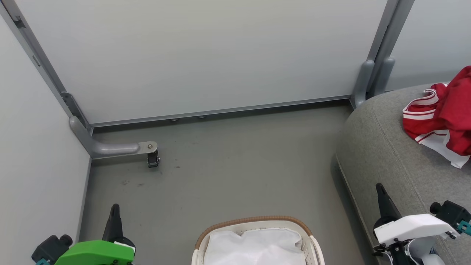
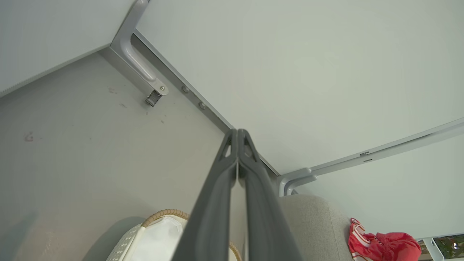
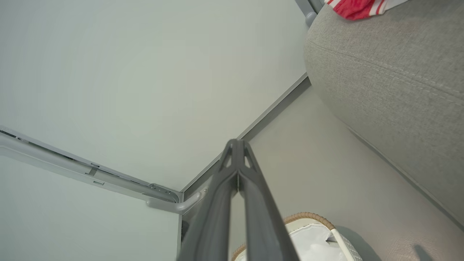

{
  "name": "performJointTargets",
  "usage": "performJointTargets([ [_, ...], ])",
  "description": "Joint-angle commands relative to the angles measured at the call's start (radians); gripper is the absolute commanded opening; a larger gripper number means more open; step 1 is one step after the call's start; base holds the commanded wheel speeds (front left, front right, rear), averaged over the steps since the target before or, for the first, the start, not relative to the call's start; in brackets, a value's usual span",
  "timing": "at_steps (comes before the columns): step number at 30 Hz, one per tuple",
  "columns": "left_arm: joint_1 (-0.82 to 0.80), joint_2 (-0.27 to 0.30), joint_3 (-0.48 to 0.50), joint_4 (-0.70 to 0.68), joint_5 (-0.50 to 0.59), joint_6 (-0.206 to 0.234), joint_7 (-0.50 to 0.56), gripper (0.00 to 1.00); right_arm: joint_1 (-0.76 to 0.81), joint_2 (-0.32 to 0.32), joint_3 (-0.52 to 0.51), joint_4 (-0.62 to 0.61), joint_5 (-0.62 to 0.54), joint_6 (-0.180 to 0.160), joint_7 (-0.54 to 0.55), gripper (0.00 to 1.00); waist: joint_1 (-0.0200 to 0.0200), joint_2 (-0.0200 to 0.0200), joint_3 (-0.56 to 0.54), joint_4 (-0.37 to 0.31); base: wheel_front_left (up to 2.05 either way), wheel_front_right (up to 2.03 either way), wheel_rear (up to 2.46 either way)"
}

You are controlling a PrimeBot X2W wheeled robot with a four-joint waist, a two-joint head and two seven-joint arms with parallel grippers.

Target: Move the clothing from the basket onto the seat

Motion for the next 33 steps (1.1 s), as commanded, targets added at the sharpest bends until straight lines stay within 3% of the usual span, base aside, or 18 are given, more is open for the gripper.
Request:
performJointTargets([
  [1,-0.033,0.002,0.007,-0.016,-0.031,-0.006,0.007,0.0,-0.024,-0.007,-0.005,-0.018,0.033,0.0,0.008,0.0,0.0,-0.0001,0.0,0.0,0.0,0.0,0.0],
  [33,-0.078,0.002,0.065,-0.032,-0.321,-0.029,0.098,0.0,-0.031,-0.01,-0.034,-0.051,0.381,-0.001,0.098,0.0,0.0,-0.0001,0.009,-0.012,0.0,0.0,0.0],
])
